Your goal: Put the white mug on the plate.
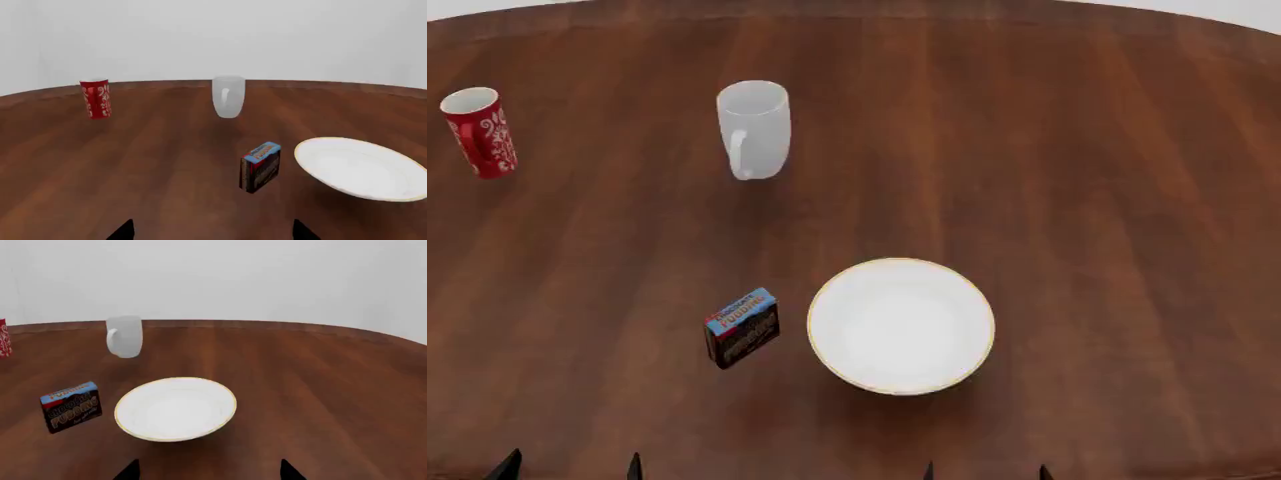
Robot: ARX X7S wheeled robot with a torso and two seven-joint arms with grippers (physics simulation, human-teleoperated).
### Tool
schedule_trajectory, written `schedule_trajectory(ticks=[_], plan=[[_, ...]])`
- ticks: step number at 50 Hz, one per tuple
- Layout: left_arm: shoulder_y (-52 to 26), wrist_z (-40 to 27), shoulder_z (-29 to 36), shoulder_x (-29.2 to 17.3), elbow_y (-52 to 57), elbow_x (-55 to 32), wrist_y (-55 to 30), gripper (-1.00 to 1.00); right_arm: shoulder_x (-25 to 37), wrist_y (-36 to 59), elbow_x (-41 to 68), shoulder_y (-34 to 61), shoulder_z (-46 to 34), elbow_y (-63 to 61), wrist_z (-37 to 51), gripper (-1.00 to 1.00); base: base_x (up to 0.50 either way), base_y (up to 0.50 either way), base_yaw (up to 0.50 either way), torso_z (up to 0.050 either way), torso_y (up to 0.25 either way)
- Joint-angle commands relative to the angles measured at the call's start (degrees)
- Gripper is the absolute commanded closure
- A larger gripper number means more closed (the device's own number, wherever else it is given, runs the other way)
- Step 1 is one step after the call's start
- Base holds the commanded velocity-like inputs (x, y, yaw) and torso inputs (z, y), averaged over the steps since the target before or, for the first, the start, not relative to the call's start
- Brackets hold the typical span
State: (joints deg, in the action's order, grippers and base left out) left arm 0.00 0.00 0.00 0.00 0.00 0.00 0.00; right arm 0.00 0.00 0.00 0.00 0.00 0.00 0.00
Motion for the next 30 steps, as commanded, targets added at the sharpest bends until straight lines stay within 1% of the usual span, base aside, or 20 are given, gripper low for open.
schedule_trajectory(ticks=[1, 14, 29, 30], plan=[[0.0, -0.6, 0.6, -0.6, 0.0, 0.0, 0.0, -1.00, 0.5, 0.0, 0.5, 0.0, -0.7, 0.0, 0.7, -1.00, 0.00, 0.00, 0.00, 0.000, 0.000], [-0.4, -3.2, 3.2, -2.7, -1.2, -2.2, 0.8, -1.00, 2.5, 0.2, 3.2, 0.2, -3.2, 0.6, 3.0, -1.00, 0.00, 0.00, 0.00, 0.000, 0.000], [-0.3, -4.6, 4.7, -4.0, -0.8, -3.9, 0.7, -1.00, 3.9, 1.3, 4.3, 0.3, -5.2, 0.2, 4.4, -1.00, 0.00, 0.00, 0.00, 0.000, 0.000], [-0.4, -4.5, 4.8, -4.0, -1.1, -4.2, 0.9, -1.00, 4.0, 1.5, 4.4, 0.4, -5.2, 0.5, 4.5, -1.00, 0.00, 0.00, -0.50, 0.000, 0.000]])
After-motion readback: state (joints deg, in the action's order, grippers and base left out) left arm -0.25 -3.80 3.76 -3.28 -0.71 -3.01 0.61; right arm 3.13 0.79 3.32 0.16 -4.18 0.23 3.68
